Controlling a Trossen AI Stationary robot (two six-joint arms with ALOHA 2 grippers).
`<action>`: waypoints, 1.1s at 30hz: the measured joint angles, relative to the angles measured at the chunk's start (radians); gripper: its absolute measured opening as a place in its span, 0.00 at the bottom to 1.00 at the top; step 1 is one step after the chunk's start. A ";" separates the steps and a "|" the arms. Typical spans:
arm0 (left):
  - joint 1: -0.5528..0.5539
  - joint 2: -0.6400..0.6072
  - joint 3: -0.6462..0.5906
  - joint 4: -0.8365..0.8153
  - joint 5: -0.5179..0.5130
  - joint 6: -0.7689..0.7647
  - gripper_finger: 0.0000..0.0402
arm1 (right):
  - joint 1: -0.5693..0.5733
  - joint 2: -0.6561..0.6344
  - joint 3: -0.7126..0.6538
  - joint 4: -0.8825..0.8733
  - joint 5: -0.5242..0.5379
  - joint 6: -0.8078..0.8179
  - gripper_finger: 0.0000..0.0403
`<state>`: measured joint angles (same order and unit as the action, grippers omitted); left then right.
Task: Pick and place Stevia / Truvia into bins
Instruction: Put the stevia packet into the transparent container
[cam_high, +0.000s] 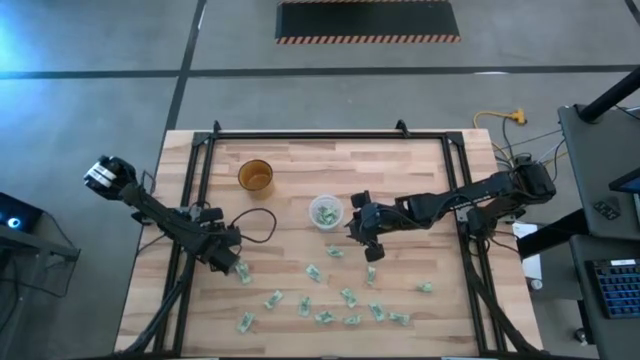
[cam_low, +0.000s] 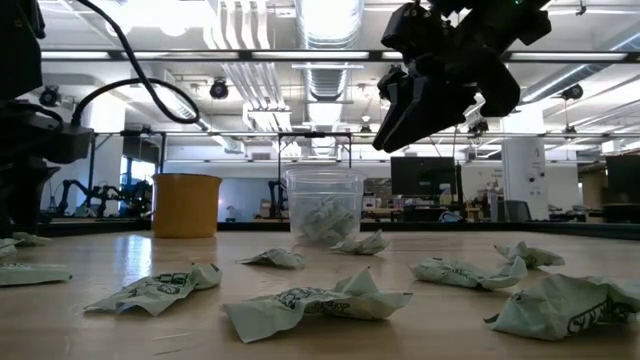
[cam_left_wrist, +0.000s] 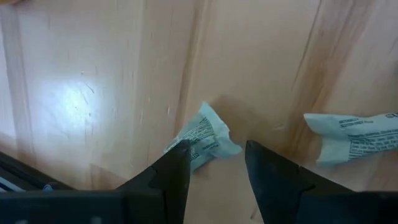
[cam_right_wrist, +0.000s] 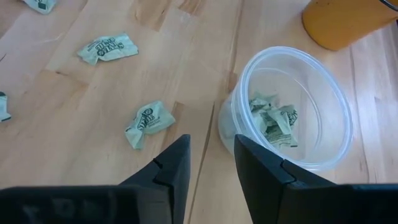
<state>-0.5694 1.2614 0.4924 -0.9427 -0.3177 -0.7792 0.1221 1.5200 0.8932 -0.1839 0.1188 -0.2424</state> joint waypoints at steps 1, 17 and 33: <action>0.000 -0.003 0.001 0.001 -0.005 0.000 0.35 | 0.000 0.000 0.000 0.000 0.000 0.000 0.28; 0.007 -0.004 -0.012 0.027 -0.118 -0.053 0.29 | 0.000 0.000 0.000 0.000 0.000 0.004 0.25; 0.008 -0.004 0.037 0.018 -0.137 -0.077 0.00 | 0.000 0.000 -0.004 0.001 0.000 0.006 0.23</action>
<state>-0.5617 1.2575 0.5289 -0.9249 -0.4545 -0.8566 0.1219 1.5196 0.8890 -0.1830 0.1192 -0.2359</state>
